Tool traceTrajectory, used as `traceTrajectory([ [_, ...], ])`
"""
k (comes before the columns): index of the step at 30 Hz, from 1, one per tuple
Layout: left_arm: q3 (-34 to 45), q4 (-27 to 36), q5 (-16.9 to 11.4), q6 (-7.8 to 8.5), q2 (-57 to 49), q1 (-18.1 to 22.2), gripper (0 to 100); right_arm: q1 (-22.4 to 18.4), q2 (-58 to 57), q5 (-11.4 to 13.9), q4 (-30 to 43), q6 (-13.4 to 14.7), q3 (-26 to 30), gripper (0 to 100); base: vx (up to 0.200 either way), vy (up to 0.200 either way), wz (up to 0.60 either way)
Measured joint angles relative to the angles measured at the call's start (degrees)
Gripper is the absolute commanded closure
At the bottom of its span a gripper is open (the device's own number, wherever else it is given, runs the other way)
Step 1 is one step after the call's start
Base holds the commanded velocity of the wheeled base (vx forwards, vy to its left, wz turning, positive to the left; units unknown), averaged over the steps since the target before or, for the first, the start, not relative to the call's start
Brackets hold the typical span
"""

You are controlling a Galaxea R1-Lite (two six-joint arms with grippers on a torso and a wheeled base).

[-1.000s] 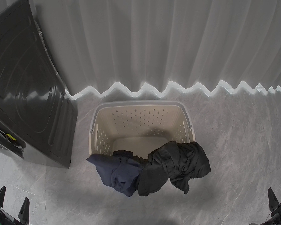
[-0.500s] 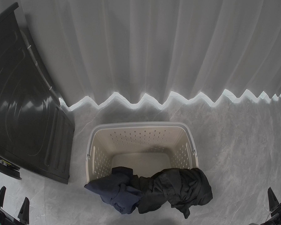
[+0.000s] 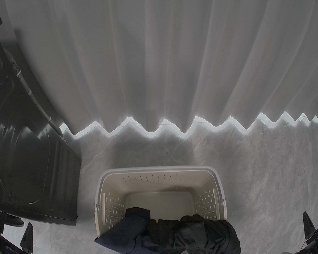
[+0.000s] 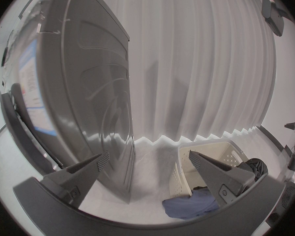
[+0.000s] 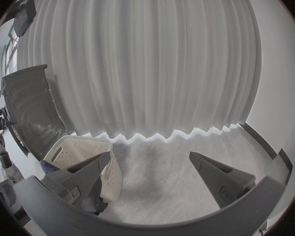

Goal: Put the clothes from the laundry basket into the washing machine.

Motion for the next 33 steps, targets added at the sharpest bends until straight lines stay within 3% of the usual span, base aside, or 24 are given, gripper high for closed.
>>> traceTrajectory([
  [33,0.0,-0.02,-0.05,0.1,0.01,0.0,0,0.0,-0.01,0.0,0.0,0.0,0.0,0,0.0,0.0,0.0],
])
